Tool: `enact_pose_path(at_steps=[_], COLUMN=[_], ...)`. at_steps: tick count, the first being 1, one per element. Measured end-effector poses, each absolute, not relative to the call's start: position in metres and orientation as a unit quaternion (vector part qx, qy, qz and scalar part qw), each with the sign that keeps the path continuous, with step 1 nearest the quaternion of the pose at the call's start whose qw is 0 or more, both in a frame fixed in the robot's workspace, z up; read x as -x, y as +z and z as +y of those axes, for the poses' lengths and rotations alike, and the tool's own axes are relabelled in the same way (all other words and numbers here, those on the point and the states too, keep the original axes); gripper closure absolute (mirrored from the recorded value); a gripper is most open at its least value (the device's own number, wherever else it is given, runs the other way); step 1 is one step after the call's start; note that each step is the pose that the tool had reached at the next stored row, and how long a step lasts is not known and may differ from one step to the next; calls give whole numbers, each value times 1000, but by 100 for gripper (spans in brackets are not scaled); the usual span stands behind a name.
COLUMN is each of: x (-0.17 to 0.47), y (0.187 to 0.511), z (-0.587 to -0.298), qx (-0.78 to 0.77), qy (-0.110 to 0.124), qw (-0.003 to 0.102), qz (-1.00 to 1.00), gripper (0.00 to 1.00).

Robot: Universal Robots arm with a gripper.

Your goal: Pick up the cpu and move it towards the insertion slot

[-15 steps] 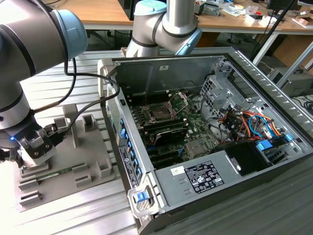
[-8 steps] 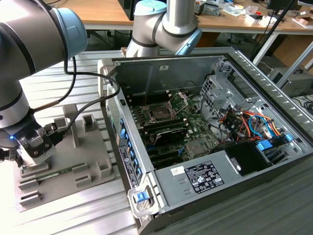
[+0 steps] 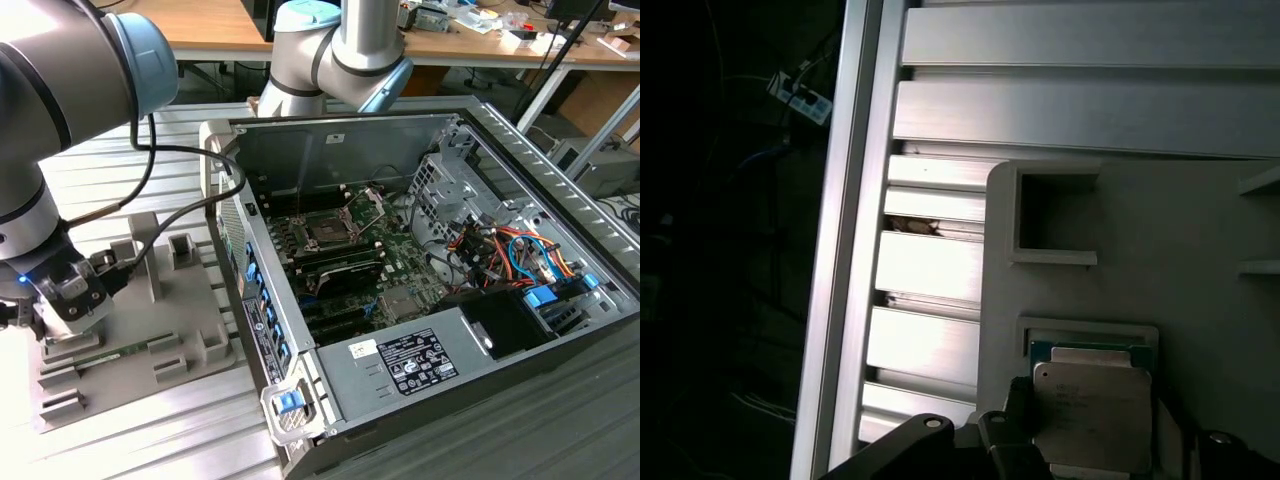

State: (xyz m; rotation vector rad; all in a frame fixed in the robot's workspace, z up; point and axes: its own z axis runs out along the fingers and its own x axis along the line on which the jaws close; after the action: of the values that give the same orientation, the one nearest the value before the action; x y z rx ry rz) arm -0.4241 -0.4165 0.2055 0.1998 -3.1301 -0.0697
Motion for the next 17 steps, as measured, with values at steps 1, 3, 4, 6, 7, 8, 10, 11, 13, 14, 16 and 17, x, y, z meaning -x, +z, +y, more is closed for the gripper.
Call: enact_pose_path(at_steps=[1, 3, 4, 6, 7, 8, 10, 11, 13, 14, 16, 17], x=[424, 424, 424, 424, 424, 424, 424, 424, 424, 424, 424, 424], y=[206, 207, 207, 207, 208, 208, 209, 209, 209, 210, 211, 212], z=[-417, -416, -416, -416, -416, -416, -416, -416, -416, -417, -417, -417], qx=[-64, -64, -64, -64, -64, -64, -64, -64, -64, -64, -64, -64], qy=[-22, -22, -22, -22, -22, -22, -22, -22, -22, -22, -22, -22], qw=[2, 2, 2, 2, 2, 2, 2, 2, 2, 2, 2, 2], qz=[-998, -998, -998, -998, -998, -998, -998, -998, -998, -998, -998, -998], gripper=[45, 45, 45, 45, 45, 45, 45, 45, 45, 45, 45, 45])
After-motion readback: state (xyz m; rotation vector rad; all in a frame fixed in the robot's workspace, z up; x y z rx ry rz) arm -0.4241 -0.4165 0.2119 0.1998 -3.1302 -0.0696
